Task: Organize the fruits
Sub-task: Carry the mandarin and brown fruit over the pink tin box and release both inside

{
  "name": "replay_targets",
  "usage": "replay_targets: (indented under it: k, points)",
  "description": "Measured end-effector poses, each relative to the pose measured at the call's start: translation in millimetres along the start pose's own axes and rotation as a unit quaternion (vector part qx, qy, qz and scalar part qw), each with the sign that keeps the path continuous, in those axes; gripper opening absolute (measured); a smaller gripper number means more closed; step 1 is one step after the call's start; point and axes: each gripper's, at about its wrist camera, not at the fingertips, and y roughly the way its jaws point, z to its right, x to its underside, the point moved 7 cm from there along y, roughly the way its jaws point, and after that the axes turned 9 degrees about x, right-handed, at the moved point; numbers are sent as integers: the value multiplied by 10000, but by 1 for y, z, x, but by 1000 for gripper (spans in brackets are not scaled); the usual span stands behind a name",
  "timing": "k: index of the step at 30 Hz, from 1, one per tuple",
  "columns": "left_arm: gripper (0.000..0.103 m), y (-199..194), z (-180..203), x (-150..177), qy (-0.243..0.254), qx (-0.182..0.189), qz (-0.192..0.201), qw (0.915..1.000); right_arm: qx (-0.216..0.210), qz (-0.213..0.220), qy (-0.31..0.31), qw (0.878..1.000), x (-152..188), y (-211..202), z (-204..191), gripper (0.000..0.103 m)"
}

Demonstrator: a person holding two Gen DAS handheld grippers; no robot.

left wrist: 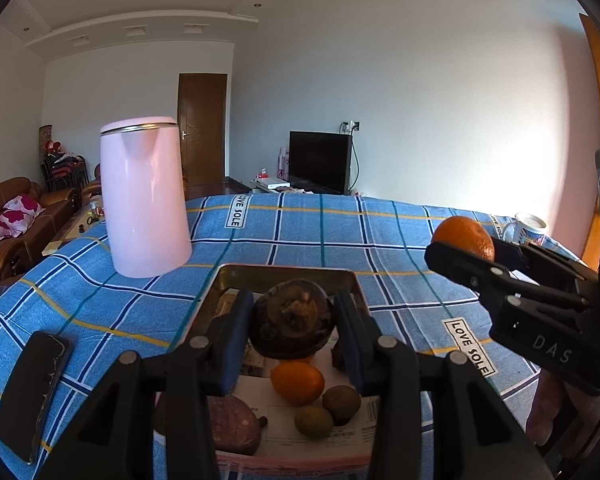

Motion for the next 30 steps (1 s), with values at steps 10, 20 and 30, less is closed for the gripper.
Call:
replay_targets:
  k: [10,20,30]
  points:
    - [43,0,-22,1,-158,-73,-84,9998,-162,-150,-133,9997,0,15,-23,48]
    - [43,2,-48,4,-351,-193,-199,9990,-324,-542,-234,9977,10,40,-46,48]
    - [43,8,-56,11,-445,-178,-381,9981,-361,-935,-394,9942,24,58,-62,49]
